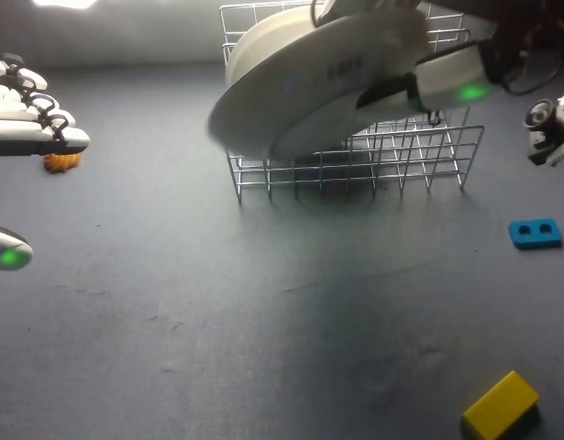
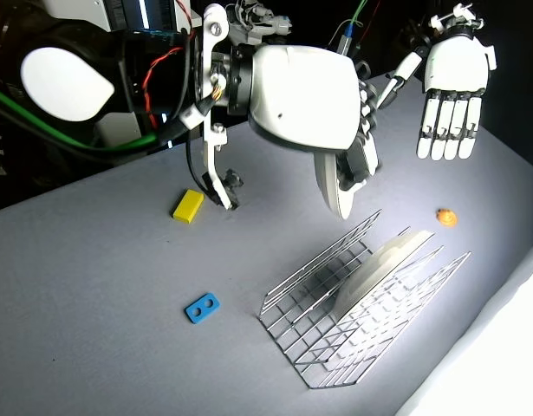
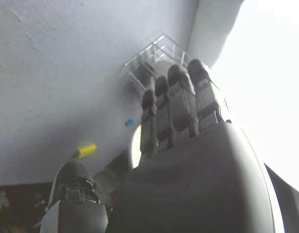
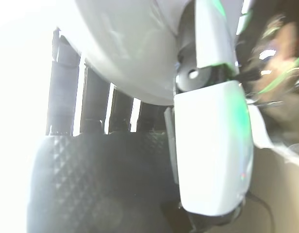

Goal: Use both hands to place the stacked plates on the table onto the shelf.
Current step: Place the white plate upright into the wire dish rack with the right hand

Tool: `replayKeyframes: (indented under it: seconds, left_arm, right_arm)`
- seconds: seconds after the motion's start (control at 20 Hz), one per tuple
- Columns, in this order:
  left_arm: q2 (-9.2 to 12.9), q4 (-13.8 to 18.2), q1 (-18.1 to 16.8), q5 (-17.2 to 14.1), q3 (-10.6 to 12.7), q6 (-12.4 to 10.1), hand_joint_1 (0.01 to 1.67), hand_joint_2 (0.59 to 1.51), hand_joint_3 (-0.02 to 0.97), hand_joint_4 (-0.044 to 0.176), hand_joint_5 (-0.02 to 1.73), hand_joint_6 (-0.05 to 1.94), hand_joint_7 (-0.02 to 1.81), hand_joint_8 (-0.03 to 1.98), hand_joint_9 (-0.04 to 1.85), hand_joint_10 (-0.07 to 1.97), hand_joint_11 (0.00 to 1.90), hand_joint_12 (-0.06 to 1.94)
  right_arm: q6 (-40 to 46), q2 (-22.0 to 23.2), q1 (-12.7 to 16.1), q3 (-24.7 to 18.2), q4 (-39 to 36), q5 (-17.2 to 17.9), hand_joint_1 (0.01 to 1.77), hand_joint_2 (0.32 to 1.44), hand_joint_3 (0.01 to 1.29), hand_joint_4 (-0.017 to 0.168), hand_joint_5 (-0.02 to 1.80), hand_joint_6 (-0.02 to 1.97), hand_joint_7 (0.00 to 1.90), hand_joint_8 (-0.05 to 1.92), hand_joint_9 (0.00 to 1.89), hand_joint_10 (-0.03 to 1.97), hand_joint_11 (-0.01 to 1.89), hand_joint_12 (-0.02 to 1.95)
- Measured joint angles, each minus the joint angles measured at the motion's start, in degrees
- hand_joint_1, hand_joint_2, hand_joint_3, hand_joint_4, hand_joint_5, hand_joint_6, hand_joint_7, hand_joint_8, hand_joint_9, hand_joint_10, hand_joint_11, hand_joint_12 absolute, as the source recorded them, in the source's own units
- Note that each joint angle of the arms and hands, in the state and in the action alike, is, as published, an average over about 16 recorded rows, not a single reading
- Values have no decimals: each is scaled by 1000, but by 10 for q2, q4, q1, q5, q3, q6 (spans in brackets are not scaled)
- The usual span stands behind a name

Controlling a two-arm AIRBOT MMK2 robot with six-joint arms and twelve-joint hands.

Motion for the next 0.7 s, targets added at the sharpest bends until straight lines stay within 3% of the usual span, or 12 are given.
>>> replayKeyframes:
  seconds: [0.25, 0.7]
  left_arm:
    - [0, 1, 0, -8, 6, 0, 23, 1086, 18, 5, 224, 4, 238, -3, 214, 7, 15, 310]
    - [-1, 4, -2, -15, 11, 0, 23, 1086, 18, 5, 238, 4, 251, -4, 223, 7, 15, 337]
  right_arm:
    - [62, -3, 16, 29, 12, -23, 1225, 947, 12, 25, 1029, 870, 1135, 753, 1251, 18, 933, 648]
    - [72, -22, 22, 67, 58, -52, 1229, 947, 12, 23, 1028, 870, 1132, 760, 1241, 18, 926, 647]
